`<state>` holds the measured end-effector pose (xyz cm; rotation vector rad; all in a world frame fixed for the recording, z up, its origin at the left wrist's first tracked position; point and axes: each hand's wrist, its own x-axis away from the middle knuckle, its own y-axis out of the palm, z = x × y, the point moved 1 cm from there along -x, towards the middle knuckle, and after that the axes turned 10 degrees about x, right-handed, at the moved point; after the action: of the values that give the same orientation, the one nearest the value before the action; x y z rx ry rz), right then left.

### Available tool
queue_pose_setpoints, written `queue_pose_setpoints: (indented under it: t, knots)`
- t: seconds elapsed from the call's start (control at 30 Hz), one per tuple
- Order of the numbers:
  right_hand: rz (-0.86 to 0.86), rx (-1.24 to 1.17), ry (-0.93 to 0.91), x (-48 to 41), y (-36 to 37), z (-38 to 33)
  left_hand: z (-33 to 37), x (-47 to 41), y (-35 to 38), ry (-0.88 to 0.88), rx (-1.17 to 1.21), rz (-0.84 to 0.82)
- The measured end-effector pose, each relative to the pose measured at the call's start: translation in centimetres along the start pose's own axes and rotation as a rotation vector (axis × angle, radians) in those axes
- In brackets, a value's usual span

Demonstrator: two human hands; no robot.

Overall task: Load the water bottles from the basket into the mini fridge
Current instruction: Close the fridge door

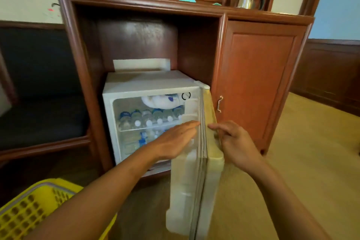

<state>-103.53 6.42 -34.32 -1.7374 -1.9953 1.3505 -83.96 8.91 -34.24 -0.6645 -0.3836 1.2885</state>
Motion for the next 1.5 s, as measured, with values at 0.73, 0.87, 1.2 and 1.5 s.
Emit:
queue_pose_setpoints:
  t: [0.73, 0.87, 1.2, 1.5]
  knots:
    - [-0.109, 0.561, -0.518, -18.7, 16.6, -3.4, -11.6, 3.0, -16.0, -0.378, -0.918, 0.239]
    - [-0.119, 0.546, -0.481, -21.6, 18.4, -3.4, -14.3, 0.9, -17.6, -0.375, -0.899, 0.299]
    - [-0.005, 0.675, -0.441, -25.1, 22.1, -2.8, -18.2, -3.0, -20.7, -0.347, -0.842, 0.379]
    - [-0.062, 0.667, -0.435, -25.0, 21.9, -3.6, -17.6, -2.3, -20.4, -0.346, -0.796, 0.406]
